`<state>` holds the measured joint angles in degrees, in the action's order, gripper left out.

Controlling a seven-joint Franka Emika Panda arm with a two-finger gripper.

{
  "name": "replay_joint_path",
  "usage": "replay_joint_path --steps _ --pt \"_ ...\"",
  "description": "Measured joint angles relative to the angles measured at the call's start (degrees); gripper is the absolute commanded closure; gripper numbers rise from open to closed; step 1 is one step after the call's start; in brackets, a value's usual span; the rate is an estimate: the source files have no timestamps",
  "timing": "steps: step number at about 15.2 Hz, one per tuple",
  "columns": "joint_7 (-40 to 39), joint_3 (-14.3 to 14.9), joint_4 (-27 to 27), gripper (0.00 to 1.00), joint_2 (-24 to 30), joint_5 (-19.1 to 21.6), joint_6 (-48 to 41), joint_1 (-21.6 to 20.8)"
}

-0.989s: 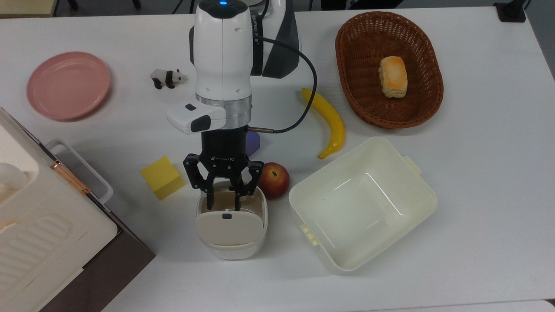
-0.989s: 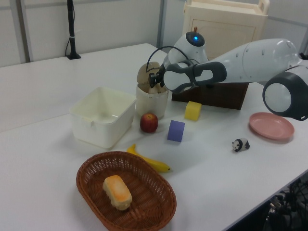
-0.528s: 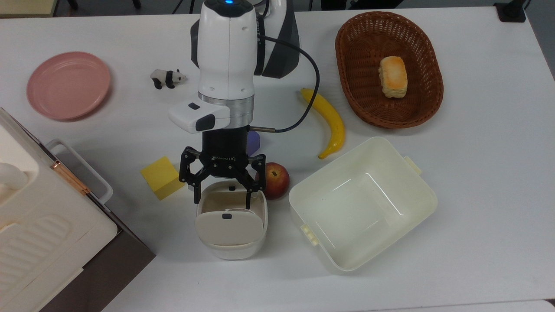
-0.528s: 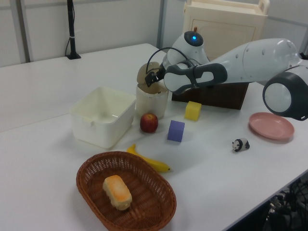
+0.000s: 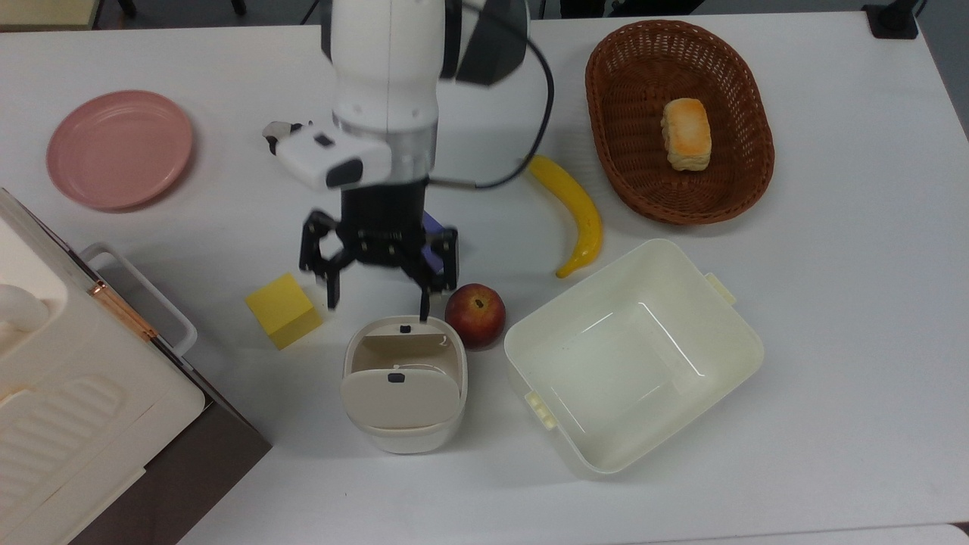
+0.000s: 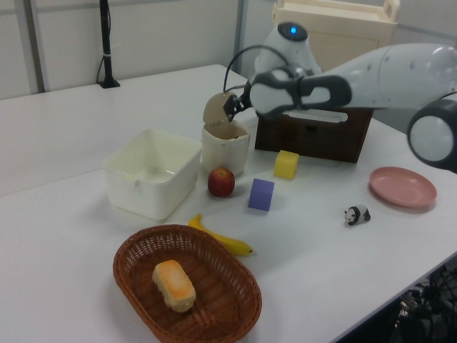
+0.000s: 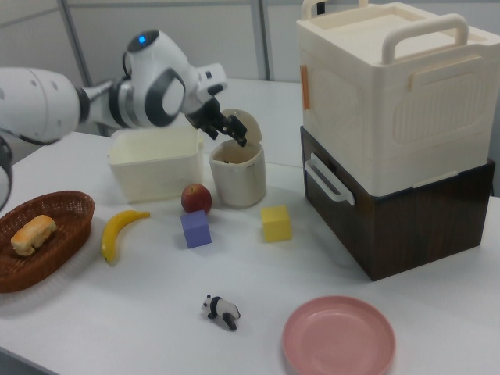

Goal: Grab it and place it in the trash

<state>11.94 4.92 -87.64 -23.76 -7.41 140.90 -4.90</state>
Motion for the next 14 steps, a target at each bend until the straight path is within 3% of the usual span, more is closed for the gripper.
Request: replay_joint_path --steps 7,14 --pt "0.0 -0.1 -1.7 0.0 11.8 0.0 -25.7 -1.5" --pt "0.0 -0.1 -4.4 0.0 19.1 0.1 -39.7 -2.5"
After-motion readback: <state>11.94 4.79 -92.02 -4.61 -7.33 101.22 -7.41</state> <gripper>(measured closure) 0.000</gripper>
